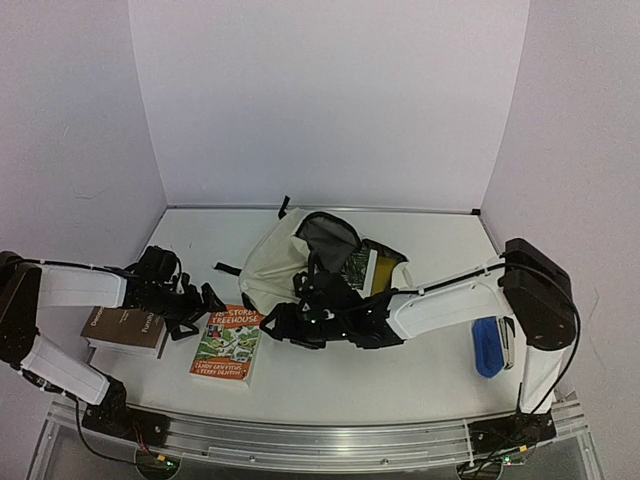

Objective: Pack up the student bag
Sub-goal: Pick up the book from the center of the board.

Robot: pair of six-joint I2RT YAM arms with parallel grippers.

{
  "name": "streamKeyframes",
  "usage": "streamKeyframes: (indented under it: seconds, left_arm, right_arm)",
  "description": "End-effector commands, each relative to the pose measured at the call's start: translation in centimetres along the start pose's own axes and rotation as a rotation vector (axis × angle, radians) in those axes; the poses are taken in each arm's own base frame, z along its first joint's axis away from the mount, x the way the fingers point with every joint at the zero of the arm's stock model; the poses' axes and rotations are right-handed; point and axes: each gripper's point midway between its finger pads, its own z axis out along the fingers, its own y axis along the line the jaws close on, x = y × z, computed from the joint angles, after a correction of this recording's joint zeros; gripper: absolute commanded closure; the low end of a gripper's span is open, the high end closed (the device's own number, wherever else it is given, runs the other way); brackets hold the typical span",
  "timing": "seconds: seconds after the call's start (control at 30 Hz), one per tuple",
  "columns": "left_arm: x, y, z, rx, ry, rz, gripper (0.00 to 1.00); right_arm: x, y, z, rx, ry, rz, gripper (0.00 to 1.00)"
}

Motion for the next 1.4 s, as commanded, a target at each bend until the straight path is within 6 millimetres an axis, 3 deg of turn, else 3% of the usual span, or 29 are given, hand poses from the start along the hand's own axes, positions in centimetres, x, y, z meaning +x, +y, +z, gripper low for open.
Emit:
streamKeyframes:
  seconds: [0.0,0.27,0.5,0.7,0.97,1.37]
  left_arm:
    - [0.0,-0.1,0.7,0.015,0.019,0.011,0.00]
    - [0.9,-0.4,1.2,0.051,0.065,0.014,0.10]
    - [3.0,-1.2,1.5,0.093,0.126,0.009,0.41]
    - [4.7,-1.6,1.4,0.094,0.162,0.003,0.55]
    - [6.6,-3.6,2.0,0.100,0.206,0.055,0.63]
    - [7.0,-3.8,2.2,0.106,0.205,0.050,0.66]
  right_arm:
    - [0.4,0.9,2.3,-0.037,0.032,0.010,0.37]
    - [1.8,-0.9,5.2,-0.006,0.077,0.011,0.37]
    - [2.4,-1.6,6.2,0.007,0.092,0.012,0.38]
    - [3.2,-2.4,6.5,0.013,0.118,0.011,0.43]
    - [3.9,-1.4,7.2,-0.048,0.156,0.002,0.60]
    - [4.1,1.8,6.2,-0.258,0.166,0.068,0.67]
